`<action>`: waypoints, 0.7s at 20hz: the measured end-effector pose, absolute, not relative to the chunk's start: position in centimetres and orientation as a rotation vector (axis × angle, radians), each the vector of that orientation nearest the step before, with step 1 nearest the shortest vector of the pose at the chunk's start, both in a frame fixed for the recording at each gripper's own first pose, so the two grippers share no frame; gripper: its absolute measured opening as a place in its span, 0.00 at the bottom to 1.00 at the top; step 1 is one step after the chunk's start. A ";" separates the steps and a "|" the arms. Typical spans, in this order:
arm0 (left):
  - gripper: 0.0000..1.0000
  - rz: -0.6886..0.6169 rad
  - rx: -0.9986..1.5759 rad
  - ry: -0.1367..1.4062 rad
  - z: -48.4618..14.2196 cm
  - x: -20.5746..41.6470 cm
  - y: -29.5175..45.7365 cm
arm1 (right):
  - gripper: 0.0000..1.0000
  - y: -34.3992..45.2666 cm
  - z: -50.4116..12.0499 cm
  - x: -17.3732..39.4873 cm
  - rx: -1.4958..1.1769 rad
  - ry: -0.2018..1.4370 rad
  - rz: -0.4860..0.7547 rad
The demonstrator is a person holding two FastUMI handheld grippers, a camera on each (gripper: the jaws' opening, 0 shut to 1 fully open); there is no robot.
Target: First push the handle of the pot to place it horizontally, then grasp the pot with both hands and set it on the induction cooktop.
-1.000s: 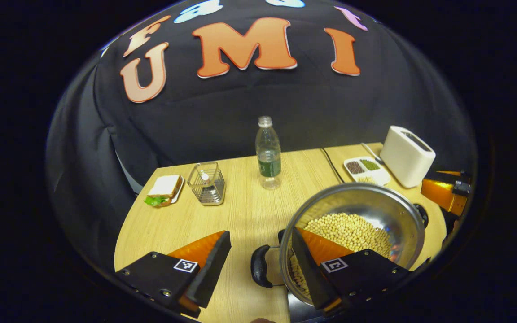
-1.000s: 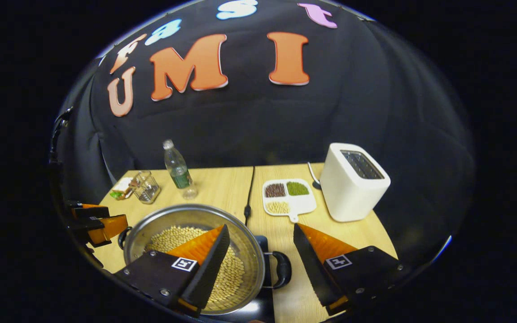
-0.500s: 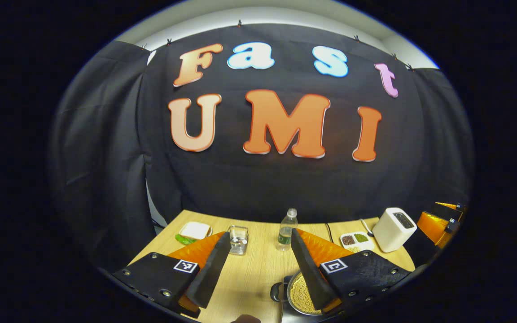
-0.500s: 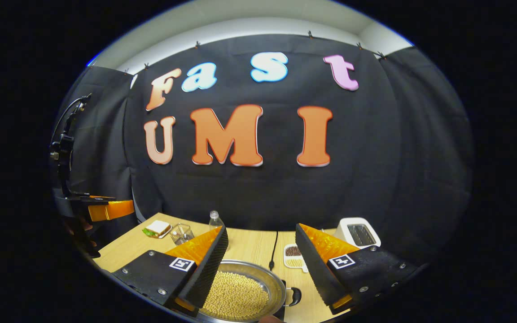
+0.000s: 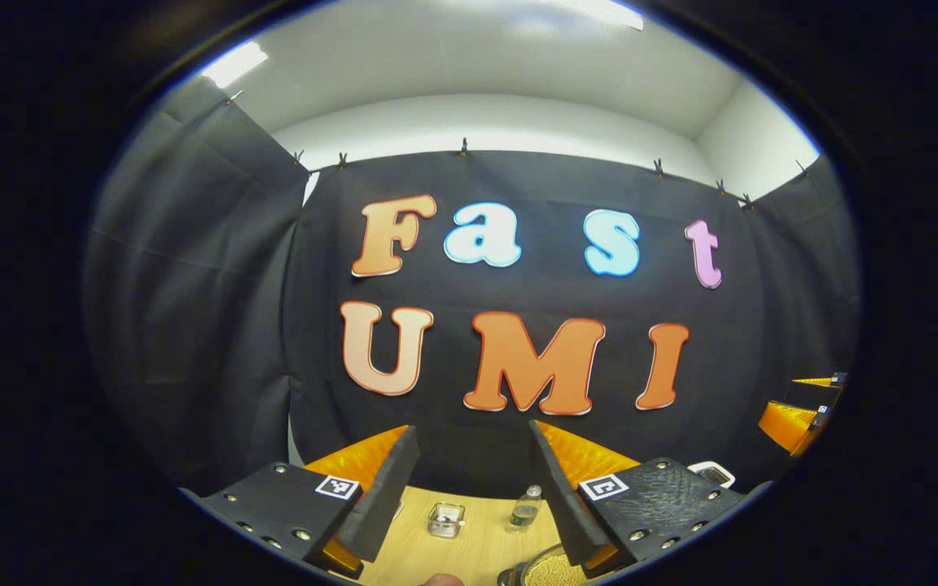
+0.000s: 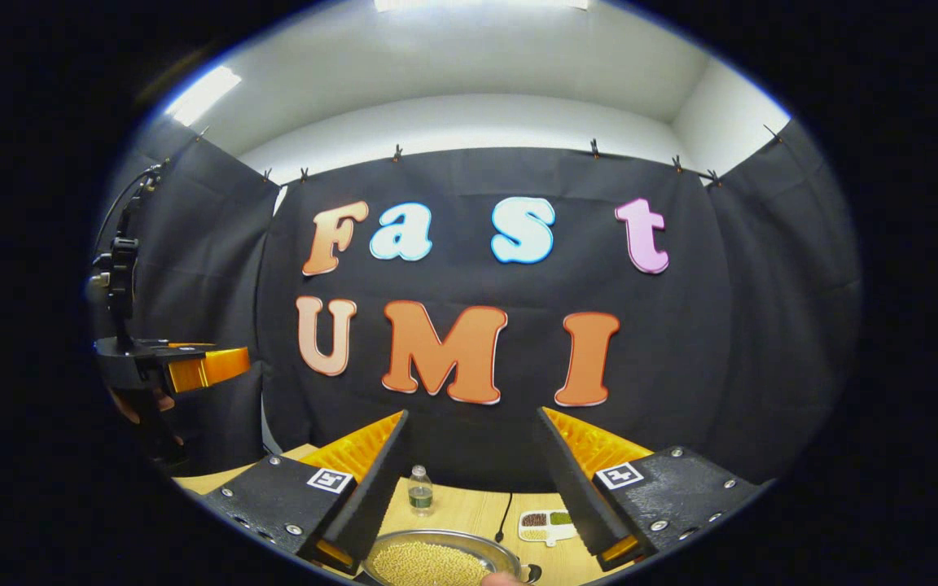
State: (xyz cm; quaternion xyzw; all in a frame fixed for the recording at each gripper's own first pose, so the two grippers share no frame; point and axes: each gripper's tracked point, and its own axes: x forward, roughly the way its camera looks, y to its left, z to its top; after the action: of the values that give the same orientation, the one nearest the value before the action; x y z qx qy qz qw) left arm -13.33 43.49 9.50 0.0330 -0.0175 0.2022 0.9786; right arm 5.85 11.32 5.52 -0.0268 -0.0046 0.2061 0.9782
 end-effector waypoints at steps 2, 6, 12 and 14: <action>0.83 0.393 0.073 -0.103 13.4 -13.9 43.2 | 0.97 11.2 6.7 5.5 -0.080 -0.040 0.410; 0.82 0.359 0.093 -0.203 17.5 -15.3 41.7 | 0.94 11.7 9.8 4.8 -0.050 -0.081 0.425; 0.82 0.331 0.044 -0.263 19.7 -16.0 40.8 | 0.97 9.7 12.6 4.9 -0.009 -0.130 0.385; 0.82 0.333 0.038 -0.254 19.6 -16.0 40.8 | 0.97 9.1 13.1 5.4 0.006 -0.148 0.378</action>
State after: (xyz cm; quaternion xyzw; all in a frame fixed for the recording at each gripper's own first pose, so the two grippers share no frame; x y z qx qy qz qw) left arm -15.97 40.79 19.58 0.0190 -0.1262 0.1651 0.9780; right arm 5.39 9.08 13.15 0.0030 -0.0735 0.1878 0.9795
